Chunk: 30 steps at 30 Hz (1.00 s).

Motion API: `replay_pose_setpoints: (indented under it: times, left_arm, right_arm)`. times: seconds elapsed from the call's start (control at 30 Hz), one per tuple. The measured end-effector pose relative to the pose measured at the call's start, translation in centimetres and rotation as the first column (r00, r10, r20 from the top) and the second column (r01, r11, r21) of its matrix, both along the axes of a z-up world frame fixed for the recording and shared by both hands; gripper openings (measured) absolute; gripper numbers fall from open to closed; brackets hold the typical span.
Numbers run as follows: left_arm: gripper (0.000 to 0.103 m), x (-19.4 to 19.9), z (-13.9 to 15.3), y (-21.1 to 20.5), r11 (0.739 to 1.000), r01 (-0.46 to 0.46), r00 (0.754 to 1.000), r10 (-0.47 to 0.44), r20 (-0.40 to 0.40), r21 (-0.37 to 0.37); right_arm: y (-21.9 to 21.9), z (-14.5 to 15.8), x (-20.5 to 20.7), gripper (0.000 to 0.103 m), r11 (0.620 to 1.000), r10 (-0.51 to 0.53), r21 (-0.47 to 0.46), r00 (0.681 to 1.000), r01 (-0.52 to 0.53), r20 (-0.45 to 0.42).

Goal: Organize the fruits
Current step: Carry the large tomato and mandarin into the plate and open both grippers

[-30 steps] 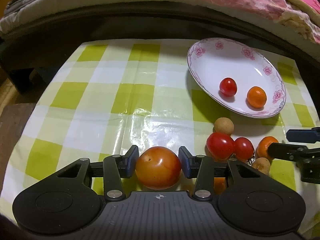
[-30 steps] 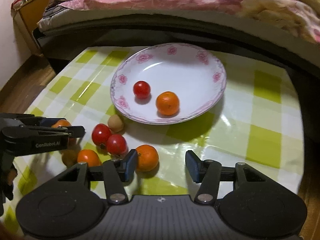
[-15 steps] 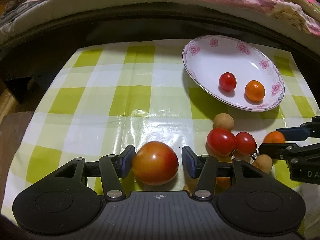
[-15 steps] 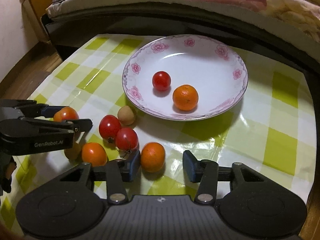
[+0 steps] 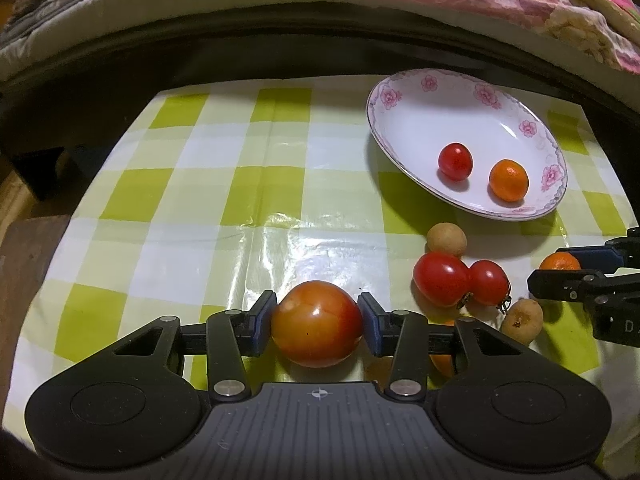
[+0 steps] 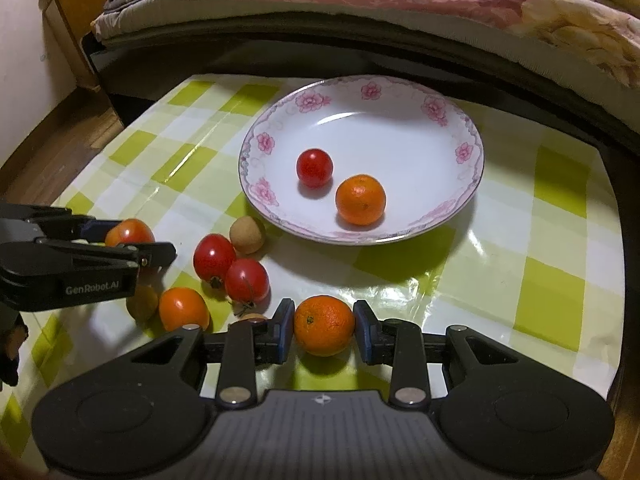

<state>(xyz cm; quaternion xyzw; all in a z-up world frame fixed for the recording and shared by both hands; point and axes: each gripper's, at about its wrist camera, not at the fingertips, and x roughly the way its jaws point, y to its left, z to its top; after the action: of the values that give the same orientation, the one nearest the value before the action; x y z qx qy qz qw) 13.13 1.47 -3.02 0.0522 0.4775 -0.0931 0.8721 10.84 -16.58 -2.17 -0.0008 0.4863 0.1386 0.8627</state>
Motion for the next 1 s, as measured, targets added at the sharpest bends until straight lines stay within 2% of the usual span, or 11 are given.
replay_pose_setpoints:
  times: [0.6, 1.0]
  left_arm:
    - [0.052, 0.1, 1.7, -0.2, 0.998, 0.001, 1.000, 0.001, 0.028, -0.067]
    - [0.052, 2.0, 4.0, -3.9, 0.991, 0.051, 0.995, -0.040, 0.091, -0.123]
  right_arm:
    - [-0.9, 1.3, 0.2, 0.034, 0.999, -0.041, 0.027, 0.999, 0.040, 0.035]
    - [-2.2, 2.2, 1.5, 0.034, 0.995, -0.095, 0.036, 0.993, 0.092, 0.070]
